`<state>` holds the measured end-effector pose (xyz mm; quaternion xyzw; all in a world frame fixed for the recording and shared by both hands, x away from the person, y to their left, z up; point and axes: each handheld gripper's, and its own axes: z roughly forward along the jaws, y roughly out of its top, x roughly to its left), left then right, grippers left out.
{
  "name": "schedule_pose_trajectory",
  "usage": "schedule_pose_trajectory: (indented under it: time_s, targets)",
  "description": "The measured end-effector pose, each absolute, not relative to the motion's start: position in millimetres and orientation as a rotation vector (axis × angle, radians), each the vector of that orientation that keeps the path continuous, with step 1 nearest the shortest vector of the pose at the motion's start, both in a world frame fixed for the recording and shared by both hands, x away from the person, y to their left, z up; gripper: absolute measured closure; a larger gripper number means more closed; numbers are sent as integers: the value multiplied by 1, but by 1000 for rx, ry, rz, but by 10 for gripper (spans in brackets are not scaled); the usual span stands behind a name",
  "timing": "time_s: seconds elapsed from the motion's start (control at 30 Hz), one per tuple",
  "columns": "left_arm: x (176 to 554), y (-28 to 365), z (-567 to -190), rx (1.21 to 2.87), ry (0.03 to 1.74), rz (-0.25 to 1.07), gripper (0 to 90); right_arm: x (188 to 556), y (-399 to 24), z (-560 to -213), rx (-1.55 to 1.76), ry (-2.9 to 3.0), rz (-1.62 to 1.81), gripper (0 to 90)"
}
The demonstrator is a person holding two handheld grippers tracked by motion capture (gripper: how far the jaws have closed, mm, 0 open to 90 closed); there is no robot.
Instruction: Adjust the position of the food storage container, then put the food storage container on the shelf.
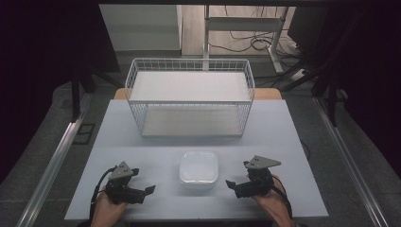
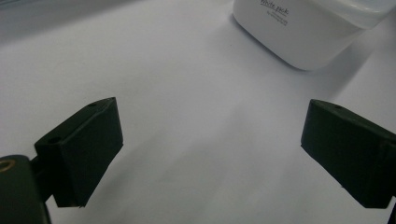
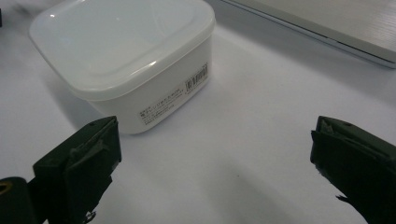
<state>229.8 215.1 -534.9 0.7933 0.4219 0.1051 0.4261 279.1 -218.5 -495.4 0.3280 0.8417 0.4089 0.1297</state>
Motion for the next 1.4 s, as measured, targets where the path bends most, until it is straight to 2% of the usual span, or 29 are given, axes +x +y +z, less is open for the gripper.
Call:
schedule_pose_trajectory:
  time_s: [0.57,0.93,1.03,1.23,1.4]
  targets:
    - [238,200,-528,1989,1016,221,30,285,-209,-490,938,2430,1218,19]
    - [256,179,-508,1947,957,144,32,294,-191,-482,971,2449,1248,37]
    - [263,172,-504,1958,949,147,40,295,-188,-481,957,2451,1252,4]
    - [280,154,-498,1982,921,140,48,306,-181,-480,1017,2472,1273,3]
    - [294,135,-493,2007,886,135,57,316,-169,-475,1024,2492,1237,65]
